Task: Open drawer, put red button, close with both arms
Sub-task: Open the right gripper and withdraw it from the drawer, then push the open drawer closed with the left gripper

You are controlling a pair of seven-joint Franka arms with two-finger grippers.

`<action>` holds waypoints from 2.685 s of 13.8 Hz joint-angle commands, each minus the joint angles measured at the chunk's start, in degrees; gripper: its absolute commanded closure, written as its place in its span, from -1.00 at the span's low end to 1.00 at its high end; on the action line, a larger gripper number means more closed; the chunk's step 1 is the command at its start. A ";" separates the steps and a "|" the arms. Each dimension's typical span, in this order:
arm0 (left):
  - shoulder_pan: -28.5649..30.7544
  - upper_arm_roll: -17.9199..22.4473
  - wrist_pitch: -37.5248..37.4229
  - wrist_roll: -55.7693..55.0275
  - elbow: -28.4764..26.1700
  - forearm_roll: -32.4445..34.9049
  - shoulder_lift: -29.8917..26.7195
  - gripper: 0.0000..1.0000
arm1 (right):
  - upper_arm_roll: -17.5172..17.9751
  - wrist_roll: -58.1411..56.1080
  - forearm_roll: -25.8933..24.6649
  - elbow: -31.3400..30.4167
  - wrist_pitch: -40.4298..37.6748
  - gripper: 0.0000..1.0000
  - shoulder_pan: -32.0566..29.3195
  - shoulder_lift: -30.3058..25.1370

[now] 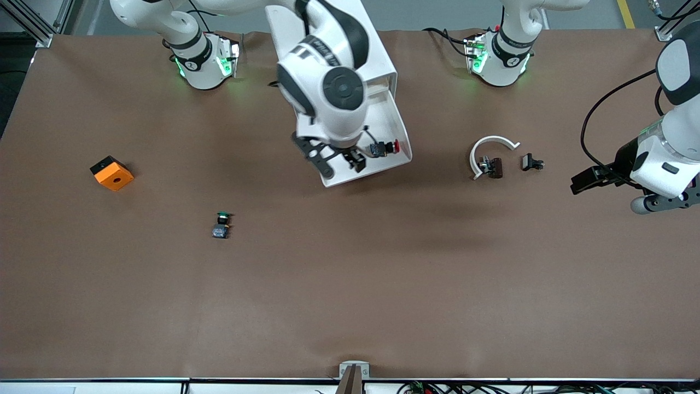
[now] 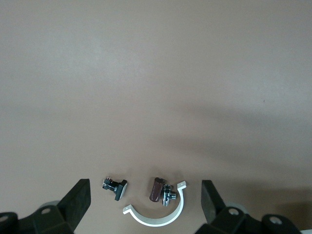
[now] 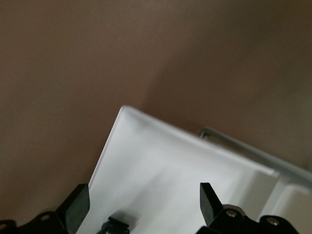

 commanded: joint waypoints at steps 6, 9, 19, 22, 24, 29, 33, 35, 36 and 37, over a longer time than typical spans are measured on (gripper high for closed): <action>-0.96 -1.74 -2.09 -0.49 0.32 -0.11 0.00 -1.00 | 0.32 -40.82 0.56 -0.59 -15.82 -1.00 -19.12 -8.45; -1.23 -5.43 -1.83 -0.40 3.30 -0.46 3.33 -1.00 | 0.23 -55.86 0.29 -0.59 -18.91 -1.00 -27.30 -10.64; -12.64 -10.63 15.48 -2.67 4.45 -0.46 18.18 -1.00 | 0.14 -91.41 -10.77 -0.67 -24.53 -1.00 -43.32 -13.81; -16.16 -10.71 17.93 -9.70 4.54 -1.33 21.79 -1.00 | 0.14 -93.26 -13.07 -0.67 -25.16 -1.00 -43.41 -13.82; -17.65 -10.72 20.04 -10.51 4.45 -7.11 23.11 -1.00 | 0.14 -92.57 -12.89 -0.59 -25.16 -1.00 -43.50 -13.90; -23.90 -10.72 19.70 -20.07 3.75 -8.11 26.54 -1.00 | -0.21 -92.83 -13.07 -0.59 -26.03 -1.00 -44.90 -15.92; -26.19 -11.15 14.53 -31.13 3.92 -8.63 27.25 -1.00 | -0.04 -92.83 -12.54 3.01 -28.22 -1.00 -47.53 -19.08; -27.07 -12.38 12.68 -37.19 3.84 -10.12 27.25 -1.00 | -0.03 -92.66 -12.36 3.81 -30.25 -1.00 -47.81 -20.05; -27.42 -12.82 11.11 -40.97 3.84 -10.83 27.16 -1.00 | -0.12 -91.96 -11.32 3.81 -29.99 -1.00 -47.81 -20.06; -27.42 -13.61 9.18 -44.83 4.01 -11.70 26.99 -1.00 | -0.21 -91.86 -7.57 3.81 -29.64 -1.00 -48.24 -20.41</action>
